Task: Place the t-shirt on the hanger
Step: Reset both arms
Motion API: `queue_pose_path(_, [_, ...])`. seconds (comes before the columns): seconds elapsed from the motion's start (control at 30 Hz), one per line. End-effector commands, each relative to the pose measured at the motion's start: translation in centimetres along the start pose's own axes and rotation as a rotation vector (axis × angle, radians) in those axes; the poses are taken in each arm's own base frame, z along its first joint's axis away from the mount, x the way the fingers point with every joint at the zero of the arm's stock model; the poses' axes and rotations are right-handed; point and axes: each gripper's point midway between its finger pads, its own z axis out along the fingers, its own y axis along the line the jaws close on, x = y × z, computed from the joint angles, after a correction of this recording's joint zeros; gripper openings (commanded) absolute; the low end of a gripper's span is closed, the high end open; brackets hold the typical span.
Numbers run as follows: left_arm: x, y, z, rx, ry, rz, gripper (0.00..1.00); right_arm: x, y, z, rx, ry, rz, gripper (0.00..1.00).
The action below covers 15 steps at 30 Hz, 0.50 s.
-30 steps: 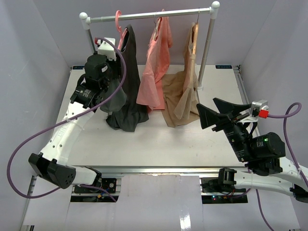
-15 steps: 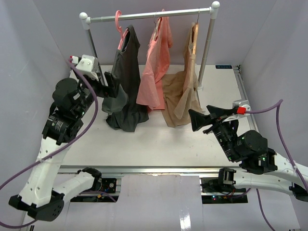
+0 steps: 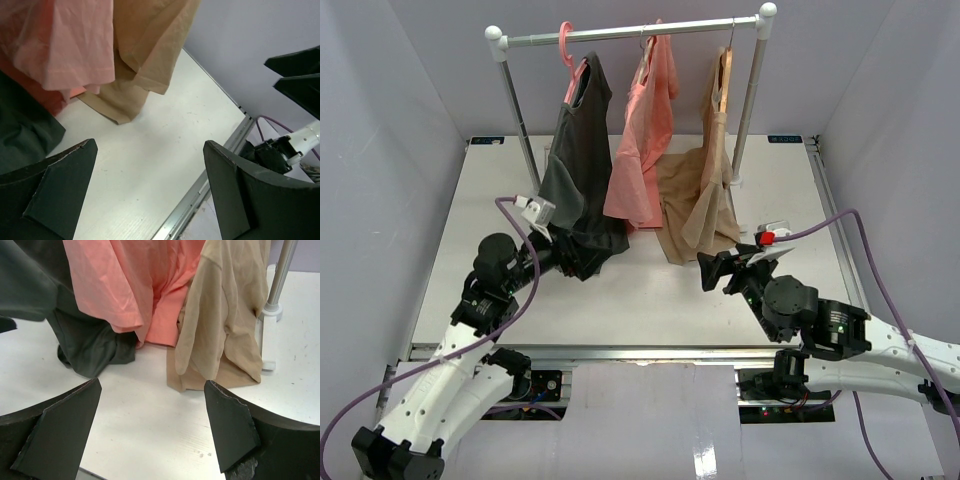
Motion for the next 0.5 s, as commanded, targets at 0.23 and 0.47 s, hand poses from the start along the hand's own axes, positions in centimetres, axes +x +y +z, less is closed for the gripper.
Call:
queue_pose_path(0.23, [0.9,-3.4,-1.4,0.181,-0.076,-0.012,0.98,1.0,-0.5,0.4,0.049,0.002,0.009,0.9])
queue_pose_path(0.47, [1.0,-3.6,-1.3,0.162,-0.072,0.001,0.98,0.4,-1.0,0.0,0.05,-0.015,0.026,0.9])
